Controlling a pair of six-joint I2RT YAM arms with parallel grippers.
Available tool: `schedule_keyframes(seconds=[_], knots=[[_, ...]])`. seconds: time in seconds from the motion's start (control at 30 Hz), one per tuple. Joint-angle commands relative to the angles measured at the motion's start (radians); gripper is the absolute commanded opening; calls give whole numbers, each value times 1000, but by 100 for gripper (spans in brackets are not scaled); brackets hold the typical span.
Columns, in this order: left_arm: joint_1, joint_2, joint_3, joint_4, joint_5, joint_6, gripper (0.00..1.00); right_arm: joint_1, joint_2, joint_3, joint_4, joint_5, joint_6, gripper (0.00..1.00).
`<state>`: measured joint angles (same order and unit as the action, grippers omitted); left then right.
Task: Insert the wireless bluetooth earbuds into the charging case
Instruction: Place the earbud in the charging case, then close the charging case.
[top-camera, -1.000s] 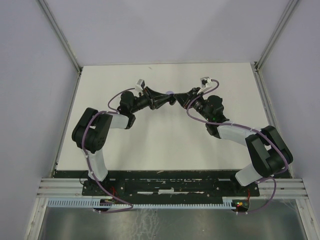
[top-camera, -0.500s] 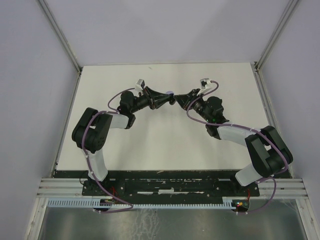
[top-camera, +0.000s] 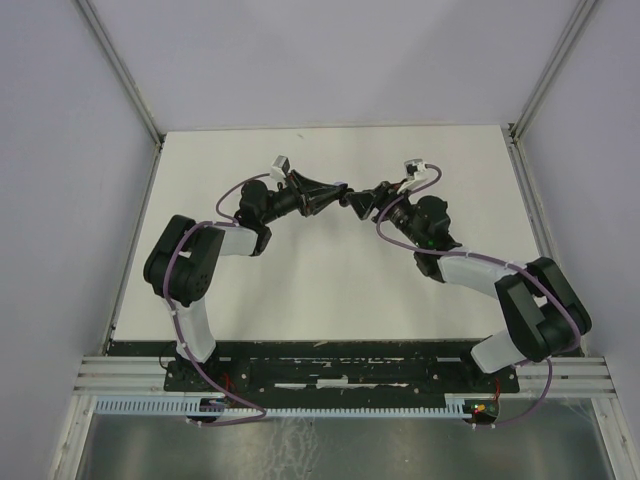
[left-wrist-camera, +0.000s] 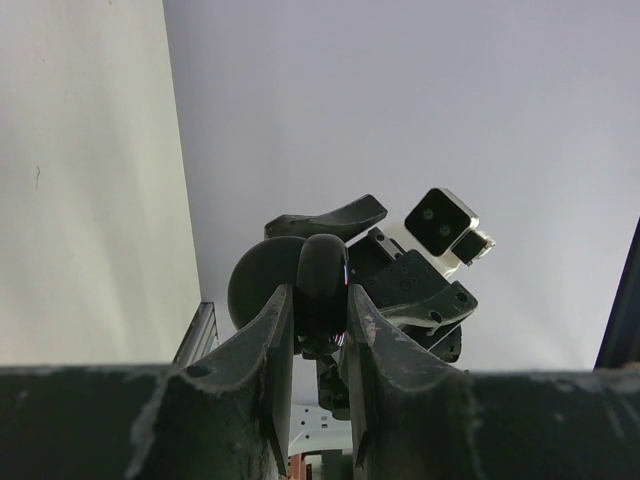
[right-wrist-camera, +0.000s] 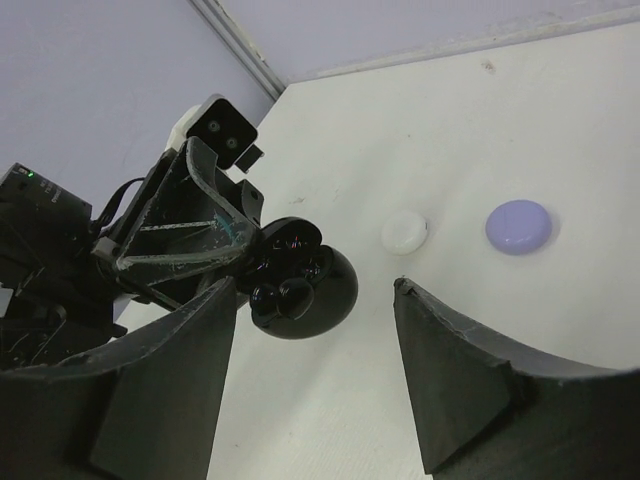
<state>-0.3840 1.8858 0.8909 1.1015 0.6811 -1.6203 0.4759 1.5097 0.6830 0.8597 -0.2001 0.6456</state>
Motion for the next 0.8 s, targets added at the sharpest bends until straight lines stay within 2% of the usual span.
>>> schedule_keyframes(seconds=[0.0,0.27,0.3,0.37,0.47,0.6,0.77], knots=[[-4,-25,27,50,-17,-14,3,-12,-96,-50,130,94,-1,73],[-3,-18,27,58,-19,-17,3,-29,-166,-54,14,144,-54,74],[-4,-19,25,56,-22,-17,3,-29,-172,-40,-40,151,-56,74],[-4,-23,25,45,-31,-12,3,-29,-193,48,-267,176,-74,75],[-4,-37,27,-7,-54,17,3,-28,-189,192,-643,215,-140,83],[-4,-64,34,-90,-97,71,3,-28,-172,295,-903,300,-177,99],[-5,-105,28,-177,-194,131,3,-23,-85,410,-1102,303,-213,100]])
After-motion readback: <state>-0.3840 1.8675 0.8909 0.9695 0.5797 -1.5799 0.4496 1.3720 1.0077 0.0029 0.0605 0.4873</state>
